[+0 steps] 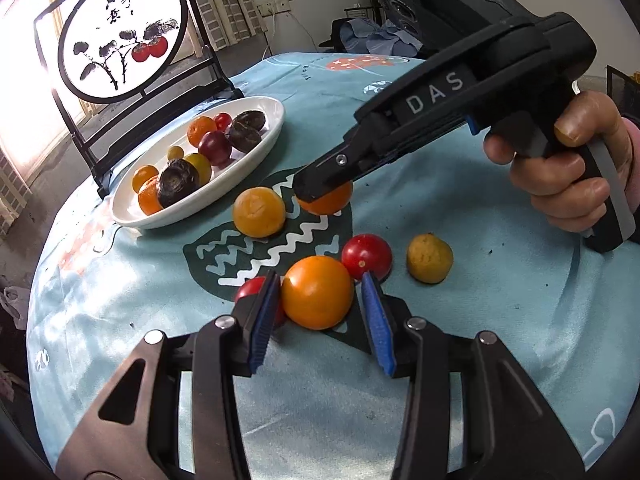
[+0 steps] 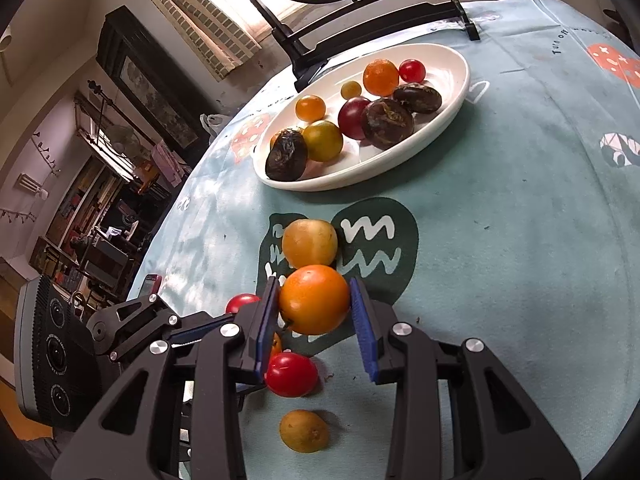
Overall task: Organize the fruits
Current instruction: 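Grasp the small orange tomato with the left tool, then lower both orange tomatoes onto the white plate and open both tools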
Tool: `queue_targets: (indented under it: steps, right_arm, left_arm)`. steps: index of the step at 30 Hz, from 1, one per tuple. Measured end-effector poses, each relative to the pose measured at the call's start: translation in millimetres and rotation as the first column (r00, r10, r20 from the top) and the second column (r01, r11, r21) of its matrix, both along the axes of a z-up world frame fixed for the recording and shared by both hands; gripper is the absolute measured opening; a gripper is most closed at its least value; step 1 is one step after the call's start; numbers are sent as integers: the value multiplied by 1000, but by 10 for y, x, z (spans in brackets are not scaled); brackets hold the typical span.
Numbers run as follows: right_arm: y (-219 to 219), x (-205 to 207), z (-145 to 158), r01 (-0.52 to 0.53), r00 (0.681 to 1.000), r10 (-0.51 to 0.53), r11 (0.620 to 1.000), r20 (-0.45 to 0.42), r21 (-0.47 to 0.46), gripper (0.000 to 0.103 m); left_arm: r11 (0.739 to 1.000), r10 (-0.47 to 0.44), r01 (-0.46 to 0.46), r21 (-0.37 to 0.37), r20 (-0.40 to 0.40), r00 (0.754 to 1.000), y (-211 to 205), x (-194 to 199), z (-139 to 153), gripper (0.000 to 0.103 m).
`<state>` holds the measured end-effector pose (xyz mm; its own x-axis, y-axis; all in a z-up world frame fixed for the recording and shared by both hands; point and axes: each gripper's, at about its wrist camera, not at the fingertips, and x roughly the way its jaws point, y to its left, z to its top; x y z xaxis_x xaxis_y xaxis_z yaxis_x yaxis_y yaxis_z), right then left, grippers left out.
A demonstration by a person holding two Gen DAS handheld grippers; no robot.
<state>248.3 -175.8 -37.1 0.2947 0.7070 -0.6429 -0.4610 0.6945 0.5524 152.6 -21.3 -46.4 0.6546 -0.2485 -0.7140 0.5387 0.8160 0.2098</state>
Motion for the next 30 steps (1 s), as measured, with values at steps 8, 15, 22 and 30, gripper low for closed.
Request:
queue_targets:
  steps: [8, 15, 22, 30]
  right_arm:
    - [-22, 3, 7, 6, 1000, -6, 1000, -1, 7, 36]
    - [-26, -20, 46, 2, 1000, -2, 1000, 18, 19, 36]
    - [-7, -77, 143, -11, 996, 8, 999, 89, 38, 37]
    - [14, 65, 290, 69, 973, -87, 994, 215, 89, 37]
  left_arm:
    - [1000, 18, -18, -3, 5, 1000, 23, 6, 17, 38]
    - [993, 51, -53, -104, -20, 998, 154, 62, 125, 38]
    - [974, 119, -115, -197, 8, 993, 273, 81, 255, 38]
    - [895, 270, -241, -375, 25, 962, 466, 396, 522, 38]
